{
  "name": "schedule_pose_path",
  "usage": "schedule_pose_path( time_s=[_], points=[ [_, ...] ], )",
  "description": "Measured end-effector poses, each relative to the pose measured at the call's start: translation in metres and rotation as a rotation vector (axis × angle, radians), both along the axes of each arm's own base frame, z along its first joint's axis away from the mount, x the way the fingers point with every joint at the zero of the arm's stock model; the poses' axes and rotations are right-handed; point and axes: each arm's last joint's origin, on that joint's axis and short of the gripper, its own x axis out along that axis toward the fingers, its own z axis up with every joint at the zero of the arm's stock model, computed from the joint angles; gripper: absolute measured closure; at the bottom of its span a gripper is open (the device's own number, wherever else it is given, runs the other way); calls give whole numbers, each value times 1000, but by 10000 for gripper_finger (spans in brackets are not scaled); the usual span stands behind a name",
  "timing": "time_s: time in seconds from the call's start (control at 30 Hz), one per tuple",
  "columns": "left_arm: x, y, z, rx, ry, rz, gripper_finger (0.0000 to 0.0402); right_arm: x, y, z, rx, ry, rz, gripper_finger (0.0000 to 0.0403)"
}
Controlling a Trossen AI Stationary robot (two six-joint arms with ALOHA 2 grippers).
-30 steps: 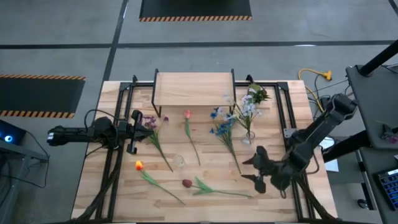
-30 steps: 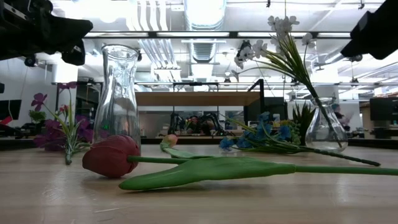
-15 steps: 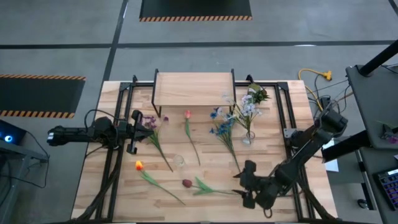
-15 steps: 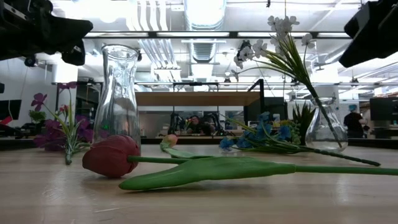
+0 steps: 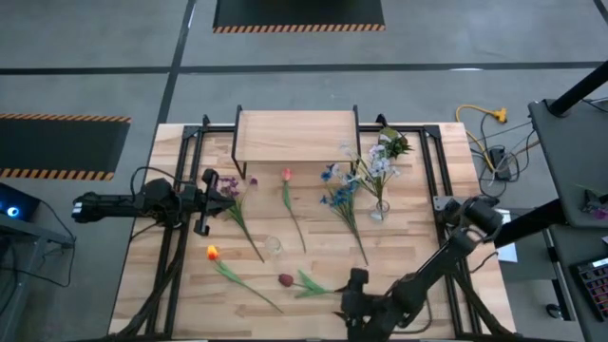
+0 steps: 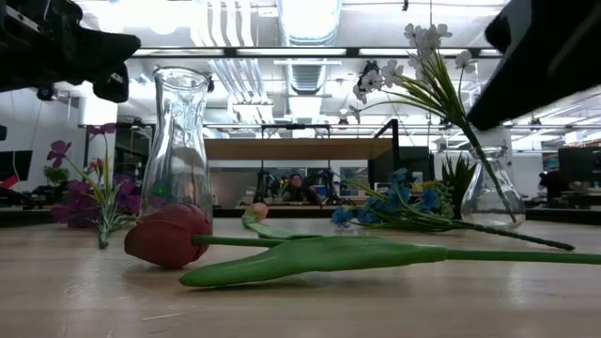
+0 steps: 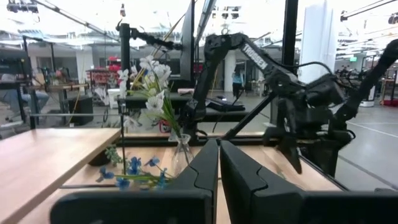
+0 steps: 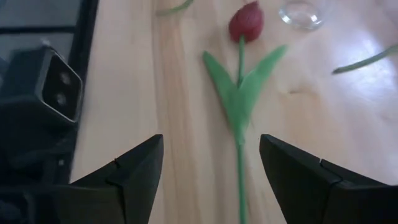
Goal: Pick and place flowers into a vace then onto a shelf
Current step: Put the red tulip into the right crystal vase
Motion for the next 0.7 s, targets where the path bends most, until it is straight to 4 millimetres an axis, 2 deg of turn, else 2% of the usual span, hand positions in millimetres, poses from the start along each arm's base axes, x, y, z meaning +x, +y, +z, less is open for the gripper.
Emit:
schedule_pose_path(
  time_s=[0.13,0.3,0.43,0.7],
  points=[
    [0,0,0,5,-2,0,402,17,1,-14,-38,25,-42,149],
    [0,0,1,18,-7,2,402,33,-11,-23,-77,68,-110,164],
    [0,0,1,18,-8,3,402,38,-22,-25,-67,80,-157,176],
    [0,0,1,18,-9,3,402,45,-31,-29,11,163,-134,183]
  ],
)
